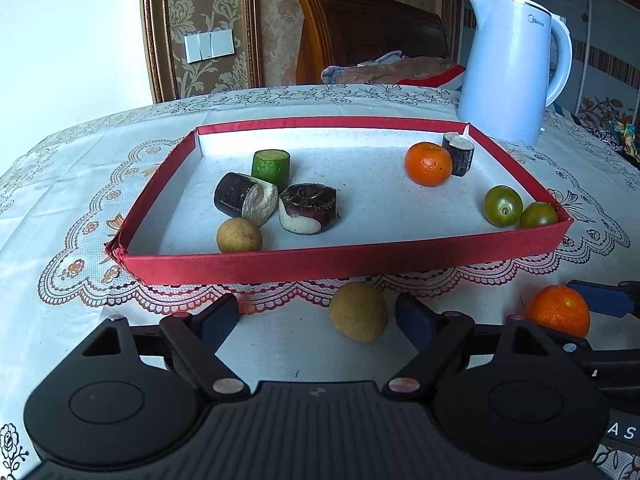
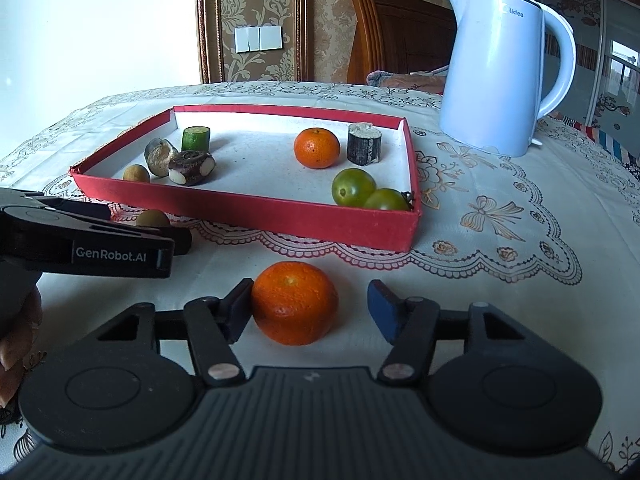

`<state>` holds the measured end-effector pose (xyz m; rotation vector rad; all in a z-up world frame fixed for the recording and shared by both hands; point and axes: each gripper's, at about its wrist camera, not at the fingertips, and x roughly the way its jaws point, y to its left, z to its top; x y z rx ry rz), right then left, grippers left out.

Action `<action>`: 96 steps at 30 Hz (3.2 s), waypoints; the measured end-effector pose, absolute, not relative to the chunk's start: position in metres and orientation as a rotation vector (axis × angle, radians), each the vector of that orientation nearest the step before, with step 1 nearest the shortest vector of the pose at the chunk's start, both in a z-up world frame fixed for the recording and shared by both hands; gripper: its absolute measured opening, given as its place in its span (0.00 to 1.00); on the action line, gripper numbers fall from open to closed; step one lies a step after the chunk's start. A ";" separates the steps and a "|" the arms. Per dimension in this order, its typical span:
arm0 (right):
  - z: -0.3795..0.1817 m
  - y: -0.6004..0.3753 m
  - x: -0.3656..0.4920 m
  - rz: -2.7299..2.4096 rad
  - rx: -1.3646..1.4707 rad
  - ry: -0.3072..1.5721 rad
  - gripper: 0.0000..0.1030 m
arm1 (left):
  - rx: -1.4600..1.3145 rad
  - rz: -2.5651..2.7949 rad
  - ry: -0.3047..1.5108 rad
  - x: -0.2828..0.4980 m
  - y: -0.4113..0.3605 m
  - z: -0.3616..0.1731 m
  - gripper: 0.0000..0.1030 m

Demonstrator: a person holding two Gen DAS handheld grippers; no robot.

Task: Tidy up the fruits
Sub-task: 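Close the right tool on the orange while the left tool closes on the brown kiwi, then lift and carry the orange and kiwi over the red tray, then lower the kiwi into the tray and open the left tool while the right tool releases the orange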

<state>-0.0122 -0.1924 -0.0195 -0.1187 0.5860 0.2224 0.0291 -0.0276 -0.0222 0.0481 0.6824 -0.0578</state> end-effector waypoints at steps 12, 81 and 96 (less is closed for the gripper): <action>-0.019 -0.193 -0.012 0.233 -0.115 0.584 0.53 | 0.070 -0.092 0.658 0.023 -0.032 -0.019 0.37; 0.017 -0.164 0.092 0.134 -0.020 0.491 0.39 | -0.041 -0.051 0.539 0.090 -0.003 0.008 0.27; 0.011 -0.165 0.104 0.113 -0.015 0.514 0.39 | -0.040 -0.037 0.539 0.095 -0.004 0.006 0.27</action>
